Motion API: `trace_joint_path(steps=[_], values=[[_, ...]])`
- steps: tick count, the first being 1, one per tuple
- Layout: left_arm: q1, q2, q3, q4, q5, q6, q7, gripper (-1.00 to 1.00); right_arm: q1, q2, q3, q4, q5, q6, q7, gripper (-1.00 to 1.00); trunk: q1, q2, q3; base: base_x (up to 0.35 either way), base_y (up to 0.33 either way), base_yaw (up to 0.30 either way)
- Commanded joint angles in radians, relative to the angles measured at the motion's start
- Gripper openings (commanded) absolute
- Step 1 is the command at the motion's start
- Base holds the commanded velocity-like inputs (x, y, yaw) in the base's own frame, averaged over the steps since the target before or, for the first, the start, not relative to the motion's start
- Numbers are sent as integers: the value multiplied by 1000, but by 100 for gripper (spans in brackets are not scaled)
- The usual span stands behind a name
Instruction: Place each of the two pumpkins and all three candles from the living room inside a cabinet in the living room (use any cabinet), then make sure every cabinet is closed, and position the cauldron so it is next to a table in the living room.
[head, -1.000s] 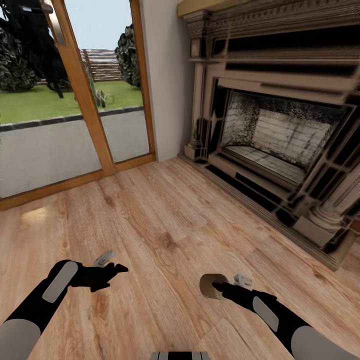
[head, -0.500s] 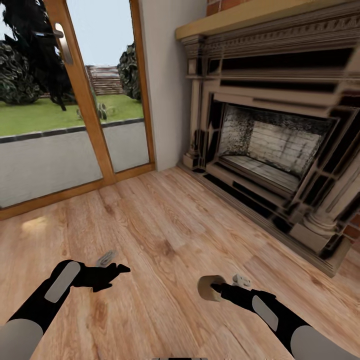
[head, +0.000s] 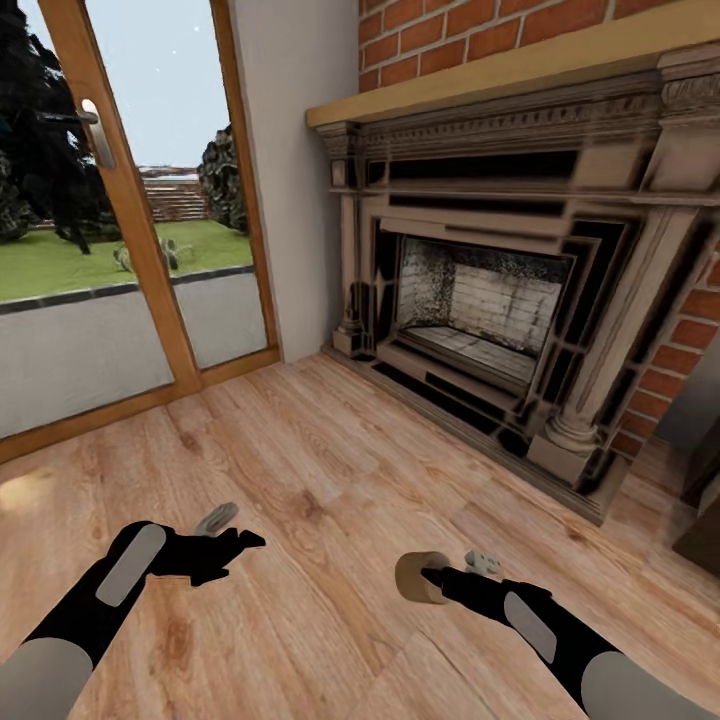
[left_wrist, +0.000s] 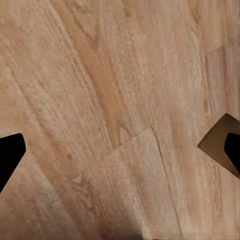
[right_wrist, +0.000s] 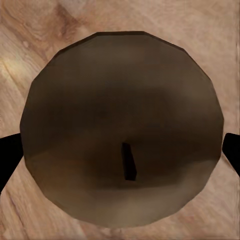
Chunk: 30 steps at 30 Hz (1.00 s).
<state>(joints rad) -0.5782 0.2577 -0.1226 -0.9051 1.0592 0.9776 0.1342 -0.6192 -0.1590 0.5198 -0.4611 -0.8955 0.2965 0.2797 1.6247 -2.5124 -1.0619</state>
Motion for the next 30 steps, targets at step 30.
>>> trace_joint_path(steps=[30], values=[[0,-7,-4,-5,10,1,11,100,-2,-3,3,5,-11,4,3,-100,-14,7,148,-120,0,-239]])
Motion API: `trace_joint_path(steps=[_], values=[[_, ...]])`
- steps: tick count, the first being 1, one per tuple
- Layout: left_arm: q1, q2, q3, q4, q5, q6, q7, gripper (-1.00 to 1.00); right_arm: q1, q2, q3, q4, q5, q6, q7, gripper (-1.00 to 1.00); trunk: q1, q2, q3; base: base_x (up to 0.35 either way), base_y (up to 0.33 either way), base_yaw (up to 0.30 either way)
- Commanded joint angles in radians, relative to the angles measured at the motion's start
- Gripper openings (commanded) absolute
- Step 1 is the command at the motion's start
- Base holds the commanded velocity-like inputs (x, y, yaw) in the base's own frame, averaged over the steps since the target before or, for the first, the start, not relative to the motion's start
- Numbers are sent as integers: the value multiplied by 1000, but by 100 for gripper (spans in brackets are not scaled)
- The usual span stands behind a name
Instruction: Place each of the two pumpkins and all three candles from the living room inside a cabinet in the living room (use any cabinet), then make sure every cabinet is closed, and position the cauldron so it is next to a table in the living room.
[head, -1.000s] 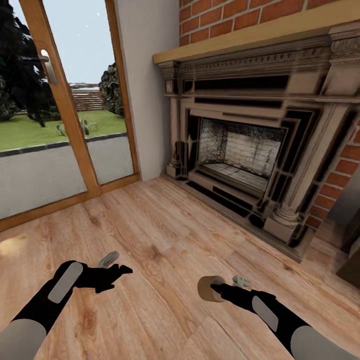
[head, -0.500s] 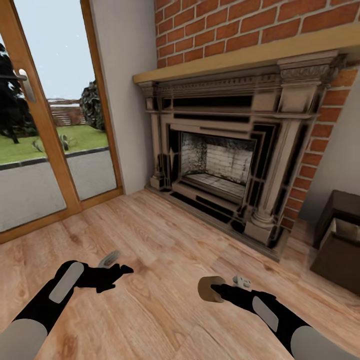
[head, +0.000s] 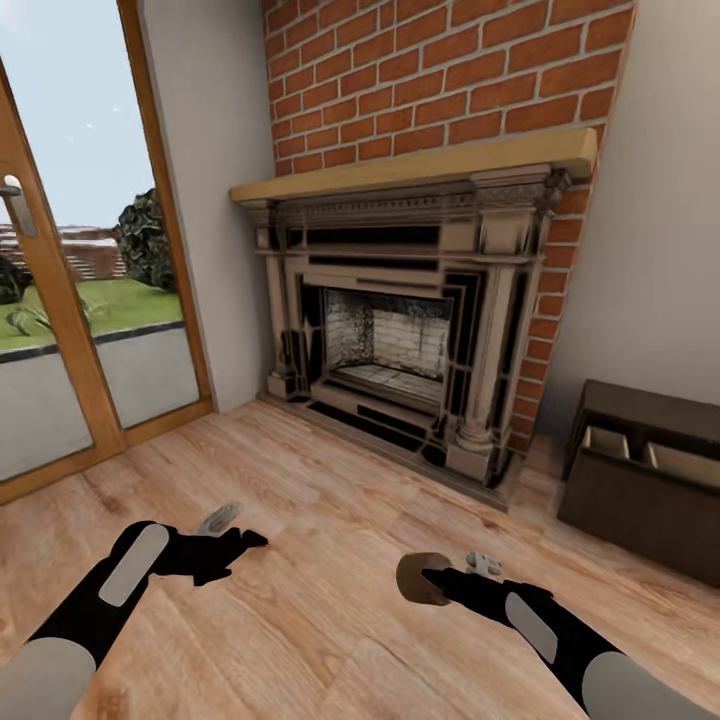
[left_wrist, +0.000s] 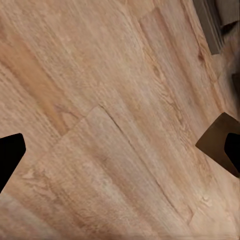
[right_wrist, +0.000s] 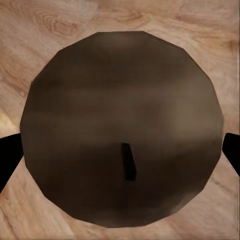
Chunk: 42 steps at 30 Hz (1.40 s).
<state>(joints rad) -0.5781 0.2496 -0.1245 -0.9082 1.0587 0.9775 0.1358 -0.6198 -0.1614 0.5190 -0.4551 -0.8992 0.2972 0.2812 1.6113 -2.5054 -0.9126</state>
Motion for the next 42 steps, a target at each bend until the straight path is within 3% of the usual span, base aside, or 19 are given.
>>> trace_joint_path(steps=[1,6,11,15,33,39,42], values=[[0,1,-3,-1,10,1,10,100,-1,-1,4,-1,-7,3,1,-100,0,0,0,-21,0,-239],[0,-12,-3,-7,10,1,9,100,0,1,3,0,-6,3,1,-100,0,0,6,-5,0,-239],[0,-23,-3,-6,-41,1,9,100,-1,0,3,1,-7,3,1,-100,0,0,11,-71,-154,-239],[0,-39,-2,-7,-59,1,8,100,0,0,3,1,-7,3,2,-100,0,0,16,-104,-247,-239],[0,-41,-1,-8,-59,1,8,100,0,-4,1,5,-7,5,37,-100,0,0,36,-62,-256,-240],[0,-41,-1,-9,-59,1,7,100,0,-4,1,11,-7,5,38,-100,0,0,42,0,-51,-240],[0,-42,-3,-9,-59,1,7,100,0,-4,-3,12,-7,5,38,-100,-2,0,57,0,-3,-246]])
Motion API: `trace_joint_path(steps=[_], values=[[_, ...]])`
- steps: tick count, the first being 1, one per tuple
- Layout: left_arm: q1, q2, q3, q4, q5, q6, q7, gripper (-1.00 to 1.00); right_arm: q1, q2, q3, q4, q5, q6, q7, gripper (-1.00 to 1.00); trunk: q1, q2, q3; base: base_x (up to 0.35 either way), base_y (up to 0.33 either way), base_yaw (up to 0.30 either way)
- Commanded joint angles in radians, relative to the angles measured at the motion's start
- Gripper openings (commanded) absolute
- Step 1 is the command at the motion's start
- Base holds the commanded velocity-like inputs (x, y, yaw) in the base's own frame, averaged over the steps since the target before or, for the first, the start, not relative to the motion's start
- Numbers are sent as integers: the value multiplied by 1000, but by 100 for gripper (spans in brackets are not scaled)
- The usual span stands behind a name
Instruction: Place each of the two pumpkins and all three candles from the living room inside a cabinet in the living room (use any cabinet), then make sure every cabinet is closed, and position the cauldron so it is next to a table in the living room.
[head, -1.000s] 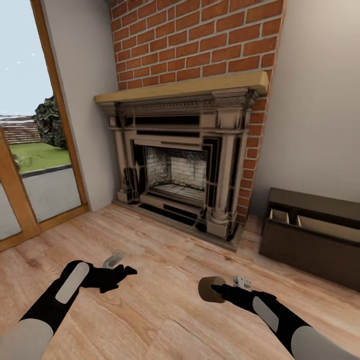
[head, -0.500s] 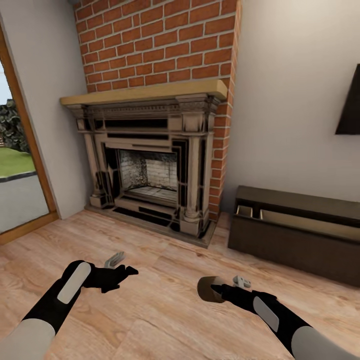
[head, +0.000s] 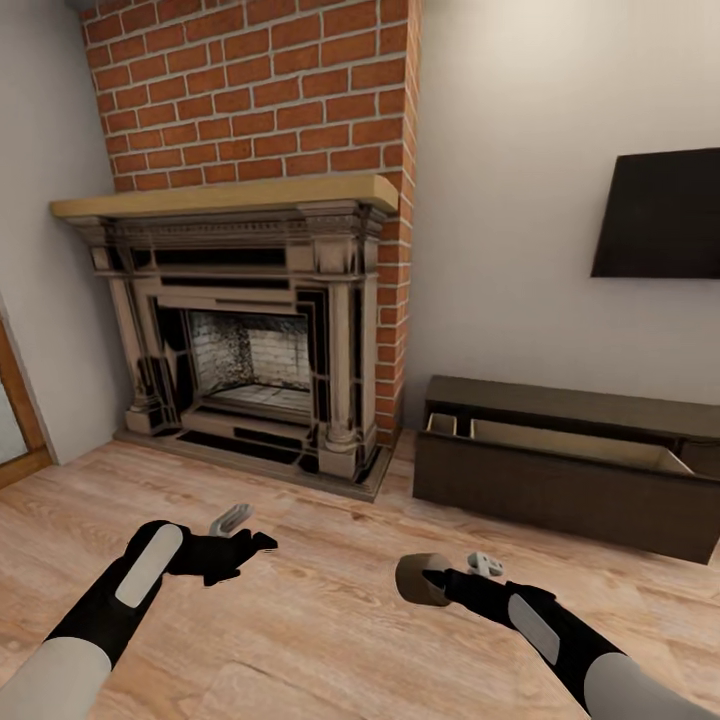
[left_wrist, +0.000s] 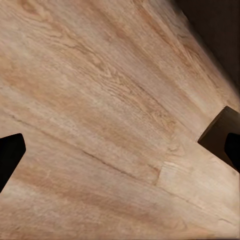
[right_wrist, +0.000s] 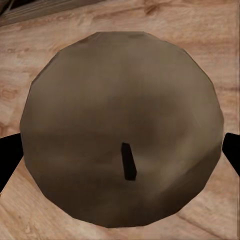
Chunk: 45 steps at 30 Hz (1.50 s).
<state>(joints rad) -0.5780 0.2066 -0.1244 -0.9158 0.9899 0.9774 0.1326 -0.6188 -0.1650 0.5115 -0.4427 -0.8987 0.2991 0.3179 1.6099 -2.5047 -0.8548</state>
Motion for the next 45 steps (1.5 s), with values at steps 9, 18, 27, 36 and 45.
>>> trace_joint_path(steps=[9,18,27,36,45], values=[[0,-4,-3,-2,10,1,12,100,-1,-4,-84,-2,-7,47,28,-100,-4,2,32,0,0,-69],[0,-4,-3,-1,10,1,10,100,-2,-33,-90,-2,-7,98,69,-100,-8,4,53,0,0,-1],[0,-4,-3,-1,10,1,11,100,-2,-35,-91,-2,-6,98,69,-100,-30,42,69,0,0,0],[0,-4,-2,-2,10,1,9,100,-2,-36,-91,-1,-7,100,68,-100,-38,56,61,0,0,0],[0,-4,-3,-2,10,2,10,100,-2,-36,-91,-1,-6,100,64,-100,-73,119,74,0,0,0]])
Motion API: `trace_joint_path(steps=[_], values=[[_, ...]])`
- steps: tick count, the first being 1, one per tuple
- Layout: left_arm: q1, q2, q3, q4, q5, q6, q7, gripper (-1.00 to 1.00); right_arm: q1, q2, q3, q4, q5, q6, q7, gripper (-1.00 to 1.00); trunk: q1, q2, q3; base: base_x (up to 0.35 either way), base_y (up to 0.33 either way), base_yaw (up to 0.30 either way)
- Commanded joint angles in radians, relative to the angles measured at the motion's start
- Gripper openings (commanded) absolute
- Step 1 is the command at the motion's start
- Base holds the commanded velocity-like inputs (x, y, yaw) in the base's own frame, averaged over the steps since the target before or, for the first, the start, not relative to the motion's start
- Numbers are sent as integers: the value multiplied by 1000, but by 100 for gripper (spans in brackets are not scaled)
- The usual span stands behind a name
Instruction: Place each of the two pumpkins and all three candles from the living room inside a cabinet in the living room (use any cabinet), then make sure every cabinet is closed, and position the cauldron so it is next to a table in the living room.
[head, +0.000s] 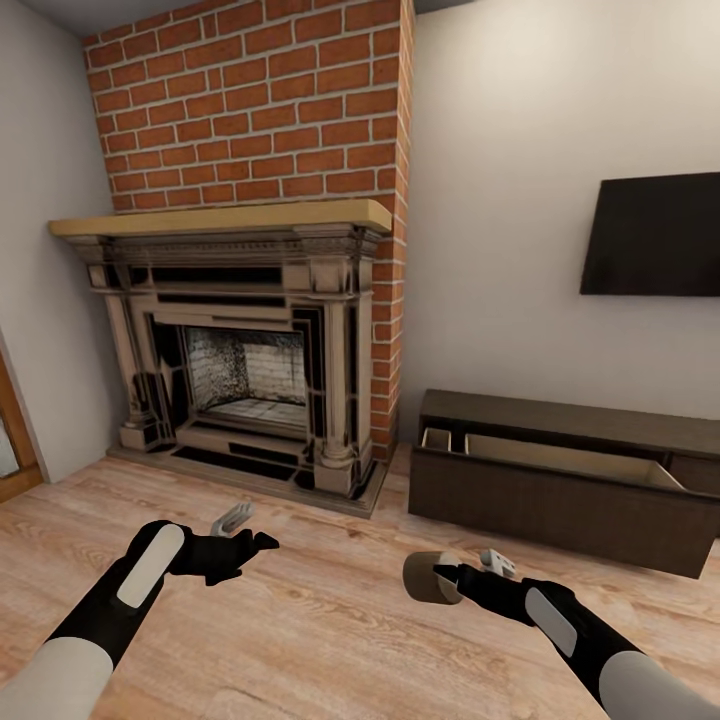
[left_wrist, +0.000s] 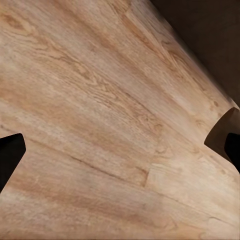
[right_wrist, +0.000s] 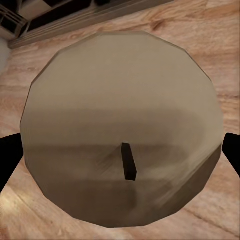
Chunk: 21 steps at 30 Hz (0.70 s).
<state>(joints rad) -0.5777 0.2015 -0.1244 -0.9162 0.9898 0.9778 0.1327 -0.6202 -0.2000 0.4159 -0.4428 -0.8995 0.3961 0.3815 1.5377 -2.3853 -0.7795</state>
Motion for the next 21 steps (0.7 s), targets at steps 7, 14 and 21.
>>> trace_joint_path(steps=[7,14,21], values=[[-1,1,-3,-1,10,1,10,100,0,-1,4,-1,-6,3,-4,-100,-27,49,9,0,0,0],[-1,1,-3,-1,12,1,10,100,-1,0,4,-1,-6,3,-7,-100,-54,98,20,0,0,0],[-1,1,-3,-1,12,1,10,100,-1,0,4,-1,-6,3,-9,-100,-81,147,30,0,0,0]])
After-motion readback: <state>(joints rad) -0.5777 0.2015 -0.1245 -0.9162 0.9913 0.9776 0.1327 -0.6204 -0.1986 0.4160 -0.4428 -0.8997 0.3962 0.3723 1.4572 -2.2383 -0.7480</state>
